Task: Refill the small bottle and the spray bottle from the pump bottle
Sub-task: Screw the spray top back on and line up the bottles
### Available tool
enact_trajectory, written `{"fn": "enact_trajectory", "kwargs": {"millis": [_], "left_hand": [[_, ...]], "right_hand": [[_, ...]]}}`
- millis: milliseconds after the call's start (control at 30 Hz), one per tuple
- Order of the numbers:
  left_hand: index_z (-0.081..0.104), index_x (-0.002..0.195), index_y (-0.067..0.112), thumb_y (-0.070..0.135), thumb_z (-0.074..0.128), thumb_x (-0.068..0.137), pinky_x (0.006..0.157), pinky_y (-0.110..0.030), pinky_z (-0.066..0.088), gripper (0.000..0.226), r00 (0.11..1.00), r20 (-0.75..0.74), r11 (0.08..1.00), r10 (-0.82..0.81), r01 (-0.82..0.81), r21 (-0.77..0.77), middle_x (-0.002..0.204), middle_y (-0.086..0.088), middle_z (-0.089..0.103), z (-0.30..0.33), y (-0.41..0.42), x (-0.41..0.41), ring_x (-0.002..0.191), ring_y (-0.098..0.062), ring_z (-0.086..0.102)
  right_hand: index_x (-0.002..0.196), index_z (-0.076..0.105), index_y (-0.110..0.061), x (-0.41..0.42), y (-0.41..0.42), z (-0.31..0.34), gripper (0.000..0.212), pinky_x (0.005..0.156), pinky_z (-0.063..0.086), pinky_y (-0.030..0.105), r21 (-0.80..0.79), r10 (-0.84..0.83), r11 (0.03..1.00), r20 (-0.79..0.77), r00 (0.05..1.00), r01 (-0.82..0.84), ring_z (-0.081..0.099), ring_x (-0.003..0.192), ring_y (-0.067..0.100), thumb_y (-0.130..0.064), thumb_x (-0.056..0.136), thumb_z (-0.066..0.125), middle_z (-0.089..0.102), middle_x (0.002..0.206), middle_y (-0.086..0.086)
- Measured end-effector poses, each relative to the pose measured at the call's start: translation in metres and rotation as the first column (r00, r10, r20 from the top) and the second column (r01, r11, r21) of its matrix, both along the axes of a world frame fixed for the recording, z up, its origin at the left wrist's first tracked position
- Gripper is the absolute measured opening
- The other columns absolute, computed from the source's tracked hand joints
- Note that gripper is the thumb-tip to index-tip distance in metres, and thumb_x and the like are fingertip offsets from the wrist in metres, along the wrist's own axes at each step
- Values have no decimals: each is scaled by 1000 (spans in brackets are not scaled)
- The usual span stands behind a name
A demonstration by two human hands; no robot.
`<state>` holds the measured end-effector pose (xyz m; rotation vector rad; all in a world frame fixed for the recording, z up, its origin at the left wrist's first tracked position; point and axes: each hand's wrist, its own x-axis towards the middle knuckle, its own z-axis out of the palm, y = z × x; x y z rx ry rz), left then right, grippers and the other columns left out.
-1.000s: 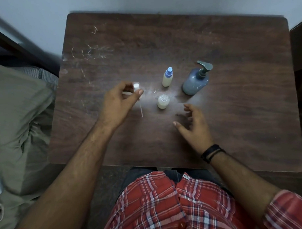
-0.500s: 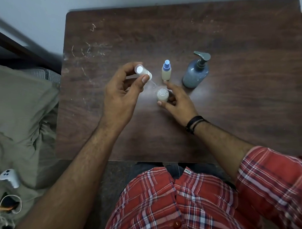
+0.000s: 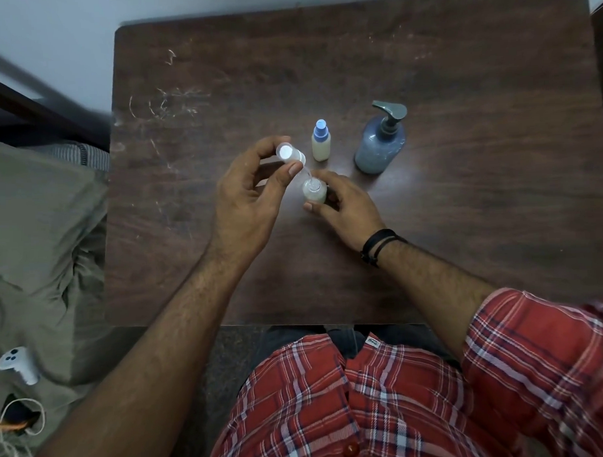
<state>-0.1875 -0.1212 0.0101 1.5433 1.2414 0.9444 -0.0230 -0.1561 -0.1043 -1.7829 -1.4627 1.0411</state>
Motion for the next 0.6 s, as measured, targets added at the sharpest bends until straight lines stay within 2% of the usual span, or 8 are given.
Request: {"fn": "enact_trajectory", "kwargs": {"millis": [467, 600], "left_hand": [[64, 118, 19, 18, 70, 93, 82, -27, 57, 26, 993, -84, 997, -78, 79, 11, 113, -3, 70, -18, -1, 2, 98, -10, 71], [64, 118, 18, 17, 71, 92, 81, -20, 55, 26, 985, -132, 993, -111, 117, 33, 114, -4, 69, -27, -1, 0, 98, -5, 71]], "right_hand": [[135, 47, -45, 2, 1, 0, 55, 98, 49, 41, -25, -3, 1000, -21, 1000, 3, 57, 113, 15, -48, 85, 69, 61, 125, -11], [134, 51, -41, 2, 0, 1, 55, 97, 50, 41, -27, -4, 1000, -31, 1000, 3, 58, 111, 13, -53, 83, 66, 61, 123, -12]]}}
